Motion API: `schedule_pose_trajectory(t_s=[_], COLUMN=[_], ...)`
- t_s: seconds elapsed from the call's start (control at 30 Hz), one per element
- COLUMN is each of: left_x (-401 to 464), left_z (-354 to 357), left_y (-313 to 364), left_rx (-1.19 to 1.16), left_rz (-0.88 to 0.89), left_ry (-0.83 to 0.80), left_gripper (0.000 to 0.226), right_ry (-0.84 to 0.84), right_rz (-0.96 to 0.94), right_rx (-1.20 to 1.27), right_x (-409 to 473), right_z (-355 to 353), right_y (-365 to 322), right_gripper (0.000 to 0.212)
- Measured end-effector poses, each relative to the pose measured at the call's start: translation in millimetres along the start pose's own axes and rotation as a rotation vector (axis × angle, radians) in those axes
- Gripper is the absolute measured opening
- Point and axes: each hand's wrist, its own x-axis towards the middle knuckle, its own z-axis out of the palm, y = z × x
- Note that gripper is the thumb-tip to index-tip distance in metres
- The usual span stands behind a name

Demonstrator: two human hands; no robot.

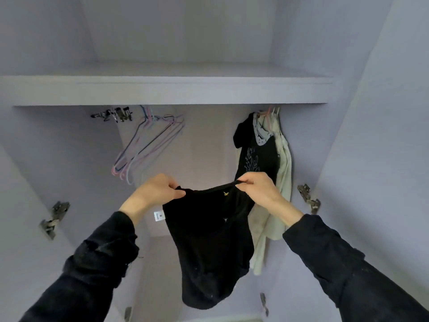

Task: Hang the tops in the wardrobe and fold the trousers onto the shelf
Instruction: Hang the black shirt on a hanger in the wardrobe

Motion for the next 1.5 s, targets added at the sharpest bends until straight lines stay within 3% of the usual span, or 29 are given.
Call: schedule_pose_trajectory(t_s=[0.03,0.13,0.17,0.3,0.37,0.53,0.63,0.8,1.0,1.13,1.23,1.33,1.4,1.5], left_x=[3.3,11.7,17.1,33.2,41.5,58.7,68.8,81.9,89.2,93.1,88.2,83.7,82.2,83.5], left_z=[4.3,19.9,25.3,41.6,41.0,17.1,0.8,-27.5,-50.6,-58.0,-65.0,-75.1,-80.0,-83.7], left_y=[-2.3,-1.6,0.8,13.1,14.1,-1.1,-14.5,-59.2,-121.5,-151.3,-170.4,-193.3,-206.3,-215.4], left_rx=[0.015,0.007,-0.002,-0.046,-0.097,-0.135,-0.124,-0.167,-0.069,-0.129,-0.154,-0.196,-0.226,-0.229], left_rz=[-0.015,0.018,0.065,0.188,0.165,0.108,0.088,-0.061,-0.142,-0.201,-0.214,-0.167,-0.164,-0.153], left_ry=[-0.025,-0.101,-0.076,0.182,0.296,0.448,0.476,0.56,0.374,0.254,0.158,0.018,-0.017,0.105], left_gripper=[0.018,0.051,0.053,0.016,0.01,0.007,0.009,0.002,0.018,0.023,0.022,0.019,0.02,0.021], right_ry=[-0.045,-0.131,-0.151,-0.153,-0.124,-0.025,-0.098,-0.168,-0.164,-0.134,-0.149,-0.145,-0.199,-0.368], right_rz=[-0.027,-0.094,-0.113,-0.144,-0.154,-0.224,-0.112,0.111,0.152,0.393,0.542,0.507,0.412,0.259], right_rx=[0.038,0.091,0.1,0.113,0.082,-0.47,-0.638,-0.579,-0.241,0.414,0.631,0.555,0.366,-0.064], right_x=[7.2,22.0,27.7,43.6,52.9,74.9,89.7,109.6,143.2,151.8,164.9,179.3,188.0,195.8], right_z=[1.1,7.7,11.2,19.5,17.6,14.2,22.2,30.3,63.3,93.8,120.3,145.1,158.2,171.3], right_y=[-8.9,-33.4,-39.3,-52.5,-53.4,-31.0,-8.3,7.5,-20.5,-44.0,-55.3,-75.0,-89.1,-105.6], right_gripper=[0.012,0.014,0.014,0.012,0.012,0.014,0.02,0.029,0.026,0.022,0.014,0.019,0.025,0.033])
